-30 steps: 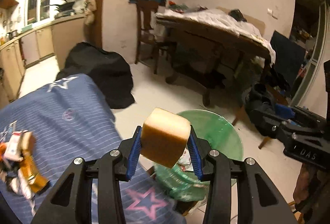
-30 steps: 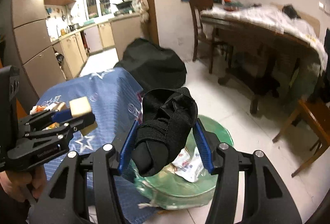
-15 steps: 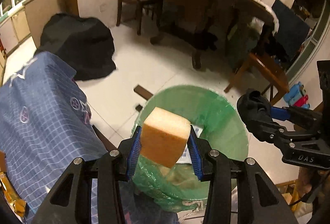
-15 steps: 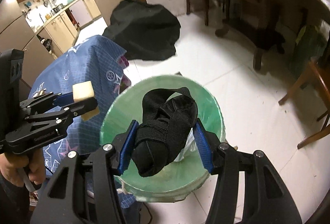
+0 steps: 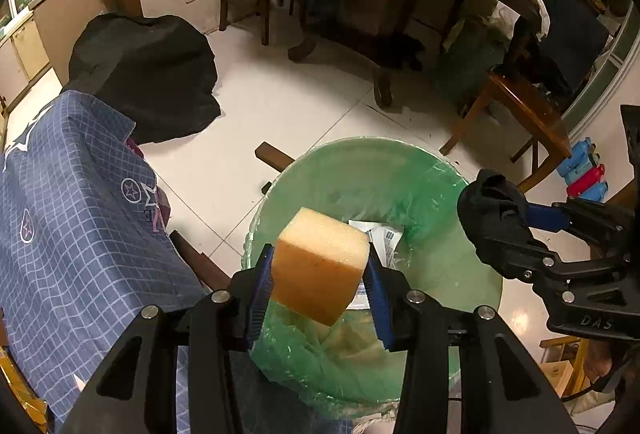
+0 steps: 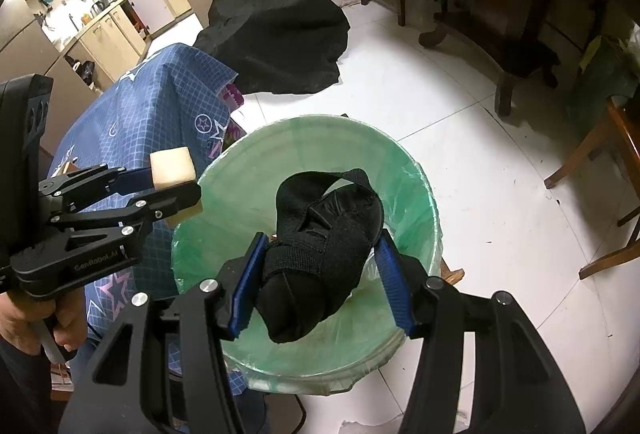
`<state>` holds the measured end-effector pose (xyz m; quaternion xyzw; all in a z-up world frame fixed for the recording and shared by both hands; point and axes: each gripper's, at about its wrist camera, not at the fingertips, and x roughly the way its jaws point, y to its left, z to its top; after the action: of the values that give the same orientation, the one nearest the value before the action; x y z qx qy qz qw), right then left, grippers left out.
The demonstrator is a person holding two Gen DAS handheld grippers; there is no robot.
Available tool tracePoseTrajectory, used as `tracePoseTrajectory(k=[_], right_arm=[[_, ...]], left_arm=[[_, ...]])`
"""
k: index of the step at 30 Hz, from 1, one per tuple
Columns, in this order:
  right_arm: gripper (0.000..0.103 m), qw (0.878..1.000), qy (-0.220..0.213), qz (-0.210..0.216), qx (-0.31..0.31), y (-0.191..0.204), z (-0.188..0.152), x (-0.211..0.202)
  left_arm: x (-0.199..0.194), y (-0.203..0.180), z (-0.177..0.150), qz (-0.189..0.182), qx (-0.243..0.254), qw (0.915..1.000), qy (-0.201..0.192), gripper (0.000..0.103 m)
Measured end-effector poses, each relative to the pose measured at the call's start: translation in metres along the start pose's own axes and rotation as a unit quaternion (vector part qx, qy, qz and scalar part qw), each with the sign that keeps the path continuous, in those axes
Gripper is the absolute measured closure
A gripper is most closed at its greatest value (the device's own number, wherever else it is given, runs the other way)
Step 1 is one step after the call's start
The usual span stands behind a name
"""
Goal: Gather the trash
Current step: 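Carry the sponge and black cloth to the bin and release both, then move both tools back over the trash on the table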
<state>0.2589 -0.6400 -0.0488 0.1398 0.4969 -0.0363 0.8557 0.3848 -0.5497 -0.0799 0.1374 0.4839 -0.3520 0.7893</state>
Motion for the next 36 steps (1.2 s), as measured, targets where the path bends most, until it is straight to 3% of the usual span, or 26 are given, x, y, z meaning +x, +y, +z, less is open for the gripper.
tracePoseTrajectory(k=[6, 8, 9, 12, 25, 31, 36], right_arm=[[0.049, 1.000, -0.002, 0.002, 0.003, -0.003, 0.000, 0.002], [0.047, 1.000, -0.004, 0.002, 0.005, -0.005, -0.001, 0.002], [0.041, 1.000, -0.006, 0.001, 0.008, -0.005, -0.001, 0.002], [0.037, 1.000, -0.012, 0.002, 0.016, -0.010, -0.002, 0.000], [0.037, 0.999, -0.028, 0.005, 0.017, -0.012, -0.010, -0.010], [0.031, 0.993, -0.110, -0.006, -0.038, 0.031, -0.030, -0.047], [0.023, 0.980, -0.177, 0.012, -0.088, 0.086, -0.058, -0.069]], left_arm=[[0.000, 0.002, 0.003, 0.006, -0.003, 1.0000, -0.004, 0.055], [0.000, 0.004, 0.004, 0.012, -0.006, 0.9999, -0.006, 0.038], [-0.001, 0.005, 0.004, 0.014, -0.006, 0.9998, -0.010, 0.032], [-0.001, 0.008, 0.004, 0.019, -0.010, 0.9997, -0.014, 0.023], [-0.014, 0.012, -0.005, 0.024, -0.011, 0.9993, -0.026, 0.022], [-0.054, 0.026, -0.032, 0.030, -0.006, 0.9977, -0.060, 0.022], [-0.100, 0.063, -0.078, 0.044, -0.017, 0.9948, -0.090, 0.022]])
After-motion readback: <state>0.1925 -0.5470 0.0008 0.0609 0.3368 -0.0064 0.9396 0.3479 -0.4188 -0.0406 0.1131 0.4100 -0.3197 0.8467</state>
